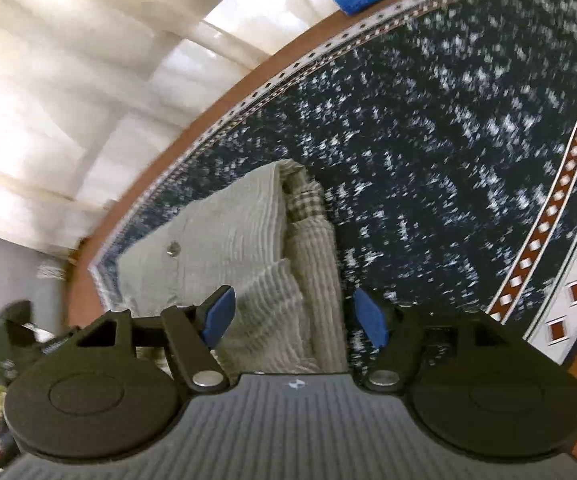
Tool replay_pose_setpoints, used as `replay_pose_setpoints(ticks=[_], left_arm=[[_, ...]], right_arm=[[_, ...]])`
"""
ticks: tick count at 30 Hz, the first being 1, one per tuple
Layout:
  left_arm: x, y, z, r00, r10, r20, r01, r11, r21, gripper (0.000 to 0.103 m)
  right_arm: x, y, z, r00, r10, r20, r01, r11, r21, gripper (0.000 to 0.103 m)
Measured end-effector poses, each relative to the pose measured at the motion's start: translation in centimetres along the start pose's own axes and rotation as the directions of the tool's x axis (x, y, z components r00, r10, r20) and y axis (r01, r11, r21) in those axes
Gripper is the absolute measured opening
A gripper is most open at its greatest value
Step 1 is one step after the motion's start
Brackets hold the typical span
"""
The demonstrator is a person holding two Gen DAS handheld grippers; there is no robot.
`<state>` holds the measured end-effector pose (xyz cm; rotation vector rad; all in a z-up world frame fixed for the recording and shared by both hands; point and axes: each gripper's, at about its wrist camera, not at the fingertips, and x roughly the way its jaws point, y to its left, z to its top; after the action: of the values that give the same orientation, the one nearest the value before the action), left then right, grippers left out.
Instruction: Fold clothes
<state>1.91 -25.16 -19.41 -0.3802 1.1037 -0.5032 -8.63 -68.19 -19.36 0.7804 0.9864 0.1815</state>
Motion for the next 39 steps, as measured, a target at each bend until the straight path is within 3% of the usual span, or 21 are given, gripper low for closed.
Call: replay_pose_setpoints(ticks=[5,11,14,21,23,24,25,26,32,39], left_arm=[[0.6,1.1,0.3,0.997,-0.072,-0.017,0.071,0.996,-0.050,0.073],[2.0,-0.8,0.5,0.995,-0.095,-0.040,0.096,0.995,0.016,0.072],[1.8,-0.7,0.2,0.994,-0.102,-0.039,0.103,0.994,0.026,0.071],[3.0,-1.0,0.5,0.997,-0.056,-0.047,0.056,0.998,0.002,0.072],[3.3,-1.8,0.3,0.999,-0.020,-0.046,0.022,0.999,0.038,0.049],[3.3,-2.2,0.2,0.999,-0.008,-0.042,0.011,0.999,0.053,0.045],[3.3,-2.5,0.2,0.999,-0.004,-0.034,0.006,0.998,0.061,0.034],[3.1,-2.9,0.2,1.000,0.000,-0.024,0.002,0.997,0.072,0.027],[0.3,-4.6,-0.1,0.999,-0.001,0.043,-0.005,0.991,0.130,0.020],[-3.2,-8.2,0.4,0.986,-0.127,0.106,0.101,0.970,0.222,0.020]], right_arm=[[0.9,-1.1,0.2,0.997,0.067,-0.021,-0.066,0.995,0.075,0.071],[2.3,-0.9,0.6,0.991,0.133,-0.003,-0.131,0.983,0.126,0.071],[2.6,-0.2,0.7,0.988,0.153,-0.037,-0.148,0.984,0.100,0.061],[3.5,-0.5,1.0,0.988,0.148,-0.053,-0.140,0.982,0.124,0.059],[3.8,0.0,1.0,0.989,0.134,-0.060,-0.127,0.986,0.112,0.057],[3.9,0.3,1.0,0.990,0.120,-0.074,-0.112,0.989,0.101,0.042],[4.1,0.6,1.0,0.991,0.106,-0.086,-0.098,0.991,0.090,0.032],[4.1,0.8,0.8,0.990,0.107,-0.089,-0.098,0.991,0.092,0.028],[1.3,2.7,-0.1,0.992,0.125,-0.018,-0.124,0.991,0.042,0.019],[-4.5,4.6,0.5,0.983,0.160,0.095,-0.159,0.987,-0.010,0.019]])
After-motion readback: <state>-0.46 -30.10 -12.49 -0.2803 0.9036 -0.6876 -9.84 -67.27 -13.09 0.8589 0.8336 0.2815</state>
